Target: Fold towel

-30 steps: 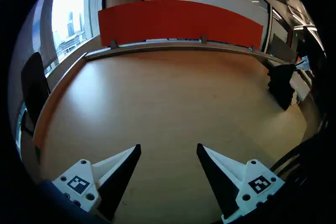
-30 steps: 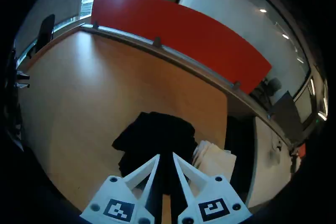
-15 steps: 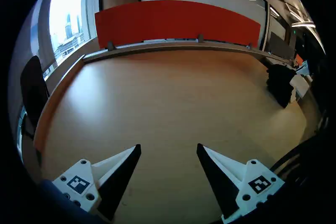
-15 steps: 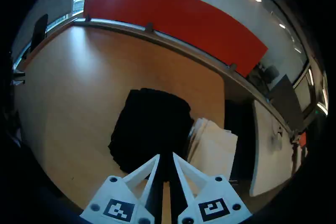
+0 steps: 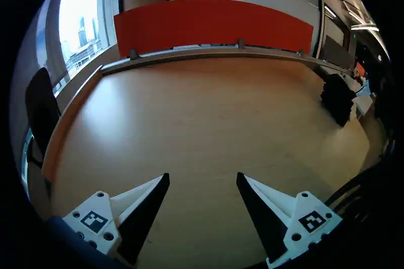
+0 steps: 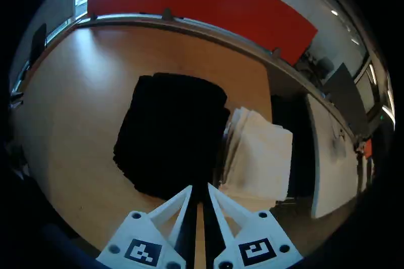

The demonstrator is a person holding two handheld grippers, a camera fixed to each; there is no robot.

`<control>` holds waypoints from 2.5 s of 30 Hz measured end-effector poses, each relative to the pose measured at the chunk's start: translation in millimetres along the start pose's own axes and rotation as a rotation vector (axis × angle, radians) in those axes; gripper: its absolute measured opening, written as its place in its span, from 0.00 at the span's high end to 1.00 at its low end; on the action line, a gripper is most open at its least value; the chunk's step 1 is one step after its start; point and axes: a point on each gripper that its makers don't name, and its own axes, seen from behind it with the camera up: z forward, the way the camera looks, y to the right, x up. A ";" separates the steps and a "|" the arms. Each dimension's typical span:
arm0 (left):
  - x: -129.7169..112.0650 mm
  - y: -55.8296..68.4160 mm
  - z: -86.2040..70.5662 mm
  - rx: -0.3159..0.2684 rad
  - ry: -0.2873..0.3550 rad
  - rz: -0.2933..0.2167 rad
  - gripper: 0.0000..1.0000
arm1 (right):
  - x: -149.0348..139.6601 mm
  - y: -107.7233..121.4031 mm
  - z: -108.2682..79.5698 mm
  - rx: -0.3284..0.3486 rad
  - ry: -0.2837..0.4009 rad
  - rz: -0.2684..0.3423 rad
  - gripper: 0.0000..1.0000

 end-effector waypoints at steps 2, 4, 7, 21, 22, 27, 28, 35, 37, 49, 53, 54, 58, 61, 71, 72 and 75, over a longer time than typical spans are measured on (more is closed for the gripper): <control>-0.4 -0.2 -0.5 0.003 -0.002 0.001 0.01 | -3.7 1.5 4.6 -0.004 -0.009 0.008 0.94; -0.8 -0.7 -1.0 0.006 -0.005 0.002 0.01 | -6.6 2.4 8.9 -0.004 -0.016 0.018 0.94; -1.4 -1.8 -1.9 0.010 -0.008 0.004 0.01 | -9.7 3.0 13.9 -0.003 -0.022 0.032 0.94; 0.7 0.0 -0.4 0.011 -0.013 0.010 0.01 | -15.7 2.6 24.0 -0.010 -0.027 0.054 0.93; 0.7 0.0 -0.2 0.011 -0.013 0.010 0.01 | -15.1 2.6 23.6 -0.012 -0.022 0.056 0.93; 0.1 0.3 0.9 0.009 -0.015 0.007 0.01 | -12.7 1.0 19.5 -0.021 0.004 0.062 0.84; -0.1 0.2 1.1 0.008 -0.015 0.005 0.01 | -12.9 0.7 18.2 -0.022 0.008 0.063 0.79; -0.4 -0.1 2.2 0.005 -0.017 0.005 0.01 | -12.0 -2.5 9.9 -0.019 0.031 0.081 0.25; 0.0 0.0 2.9 0.004 -0.017 0.007 0.01 | -10.3 -3.4 7.9 -0.017 0.039 0.090 0.24; 1.7 0.0 4.6 -0.002 -0.011 0.006 0.01 | 4.2 -13.1 0.2 0.005 0.075 0.096 0.17; 0.7 -1.1 4.0 -0.001 -0.011 0.003 0.01 | 13.9 -18.4 0.0 0.016 0.090 0.095 0.18; 0.5 -1.3 3.8 0.000 -0.011 0.002 0.01 | 16.7 -19.9 0.0 0.020 0.095 0.095 0.18; 0.4 -2.8 2.9 0.003 -0.008 -0.001 0.01 | 25.3 -24.6 0.7 0.027 0.104 0.084 0.18; 0.5 -3.7 2.4 0.004 -0.007 -0.004 0.01 | 30.2 -26.5 2.0 0.028 0.106 0.073 0.17; -1.1 -11.0 -1.6 0.022 -0.007 -0.012 0.01 | 60.0 -23.9 11.6 0.027 0.131 0.064 0.18; -1.3 -12.0 -2.3 0.025 -0.007 -0.014 0.01 | 63.8 -23.4 13.0 0.028 0.134 0.064 0.18; -2.6 -15.3 -3.7 0.034 -0.008 -0.022 0.01 | 76.0 -21.5 17.4 0.028 0.145 0.064 0.17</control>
